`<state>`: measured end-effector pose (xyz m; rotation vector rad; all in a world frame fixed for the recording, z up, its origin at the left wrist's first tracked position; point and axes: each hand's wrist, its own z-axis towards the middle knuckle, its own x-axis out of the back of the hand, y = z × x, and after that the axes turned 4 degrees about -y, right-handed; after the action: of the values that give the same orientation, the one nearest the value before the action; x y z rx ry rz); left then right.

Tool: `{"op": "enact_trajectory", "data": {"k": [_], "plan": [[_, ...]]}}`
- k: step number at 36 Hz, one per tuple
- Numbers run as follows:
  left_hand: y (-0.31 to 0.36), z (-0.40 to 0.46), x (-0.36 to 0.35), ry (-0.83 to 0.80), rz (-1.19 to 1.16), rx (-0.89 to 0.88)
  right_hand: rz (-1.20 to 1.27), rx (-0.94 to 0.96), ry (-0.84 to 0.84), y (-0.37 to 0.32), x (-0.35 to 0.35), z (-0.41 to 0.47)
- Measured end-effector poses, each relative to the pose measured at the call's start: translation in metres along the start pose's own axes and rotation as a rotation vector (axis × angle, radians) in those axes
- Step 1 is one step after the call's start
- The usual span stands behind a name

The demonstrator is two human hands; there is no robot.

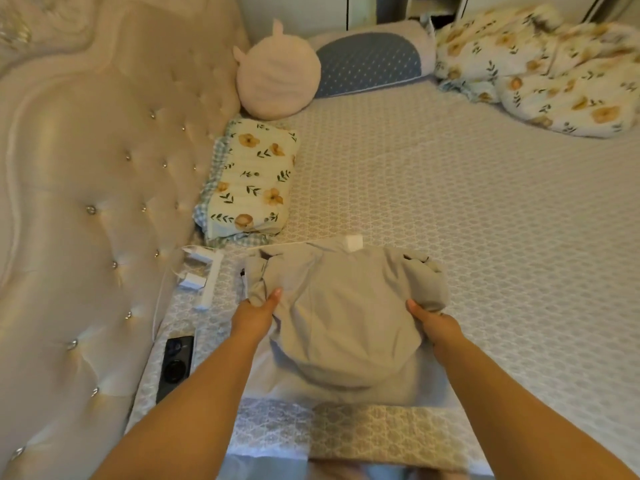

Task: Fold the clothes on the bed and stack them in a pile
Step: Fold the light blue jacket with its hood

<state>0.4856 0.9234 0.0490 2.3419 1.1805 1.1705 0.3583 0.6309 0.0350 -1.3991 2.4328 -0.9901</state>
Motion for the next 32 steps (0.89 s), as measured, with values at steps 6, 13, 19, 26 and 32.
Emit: {"op": "enact_trajectory", "data": {"k": [6,13,19,26,32], "plan": [[0.040,-0.030,-0.048,-0.061,-0.003,-0.075,-0.001,0.011,0.112,-0.001,0.064,-0.012],[0.086,-0.073,-0.128,-0.110,0.022,-0.164,0.061,0.106,0.213,0.009,0.160,-0.006],[0.120,-0.120,-0.215,-0.161,-0.066,-0.158,0.116,0.047,0.221,0.013,0.259,0.008],[0.152,-0.179,-0.320,-0.197,-0.030,-0.121,0.027,0.048,0.216,0.009,0.385,0.020],[0.168,-0.207,-0.377,-0.271,0.006,-0.115,0.088,0.009,0.195,0.018,0.455,0.023]]}}
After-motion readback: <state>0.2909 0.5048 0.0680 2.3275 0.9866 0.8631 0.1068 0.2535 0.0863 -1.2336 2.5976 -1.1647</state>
